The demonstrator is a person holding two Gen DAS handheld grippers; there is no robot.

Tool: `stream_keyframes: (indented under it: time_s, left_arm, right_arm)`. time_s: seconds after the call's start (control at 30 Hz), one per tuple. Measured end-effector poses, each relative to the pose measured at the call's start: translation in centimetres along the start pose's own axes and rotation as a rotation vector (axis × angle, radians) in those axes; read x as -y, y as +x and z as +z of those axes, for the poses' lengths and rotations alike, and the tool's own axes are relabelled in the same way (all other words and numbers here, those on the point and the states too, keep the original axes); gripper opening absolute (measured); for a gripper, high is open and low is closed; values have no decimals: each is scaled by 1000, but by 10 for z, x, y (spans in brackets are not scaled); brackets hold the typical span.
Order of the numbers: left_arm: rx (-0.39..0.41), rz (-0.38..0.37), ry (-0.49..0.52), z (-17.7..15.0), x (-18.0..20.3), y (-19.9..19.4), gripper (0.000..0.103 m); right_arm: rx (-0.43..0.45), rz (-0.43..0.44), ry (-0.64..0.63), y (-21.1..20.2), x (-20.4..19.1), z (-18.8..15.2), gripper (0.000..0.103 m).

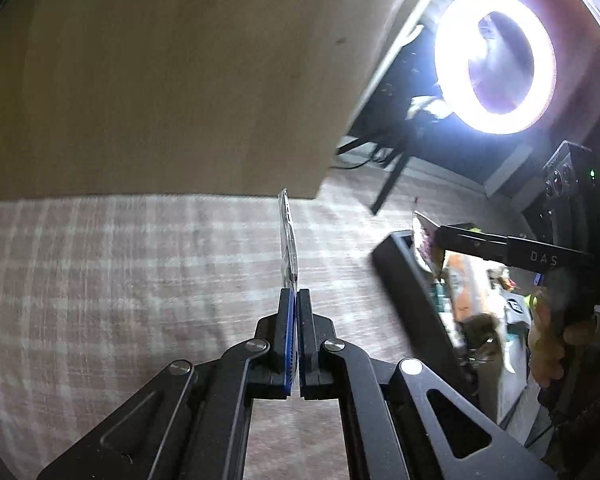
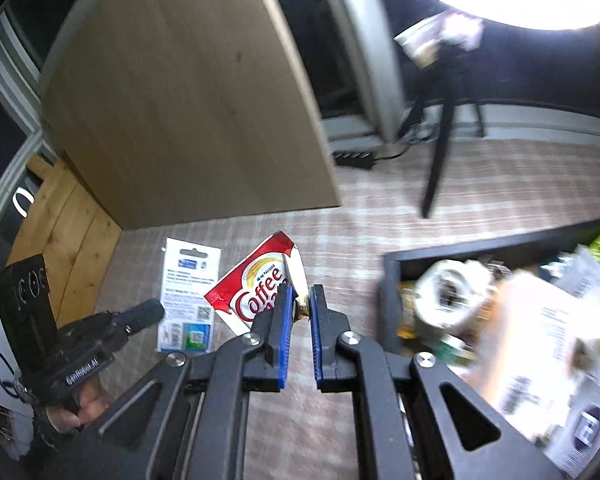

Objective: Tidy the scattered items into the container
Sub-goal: 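Carry sachet and card package over black container and open both tools to drop them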

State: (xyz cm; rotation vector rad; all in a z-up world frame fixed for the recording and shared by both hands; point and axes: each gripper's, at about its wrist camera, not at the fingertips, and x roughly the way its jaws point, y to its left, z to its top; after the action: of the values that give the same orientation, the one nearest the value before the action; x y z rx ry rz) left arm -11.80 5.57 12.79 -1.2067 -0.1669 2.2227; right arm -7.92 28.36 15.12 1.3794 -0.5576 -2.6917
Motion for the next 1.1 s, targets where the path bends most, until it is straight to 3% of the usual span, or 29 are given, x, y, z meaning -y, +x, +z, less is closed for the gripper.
stream_keyframes:
  time_s: [0.27,0.53,0.7,0.8,0.87,1.1]
  left_arm:
    - [24,-114,115,15,76,-21,1]
    - [-15,-257,269,15,175,-5,1]
    - [-49,-323,335,12,221,14,1]
    - [-58,-348,349,13,243,28,4]
    - [-93,-335,376,13,259,42,14]
    - [-82,-232,434,9,261,41,17]
  right_arm:
    - [112,-150,103,-102,94,-20,9]
    - [156,-290,237,-176,164,-61,9]
    - [171,-332,296,-190,190,-84,9]
    - [150,-311,305,-188,200,-89,10]
    - [143,-330,342,-187,206,-92,13]
    - [162,-337,366,-190,212,-96,17]
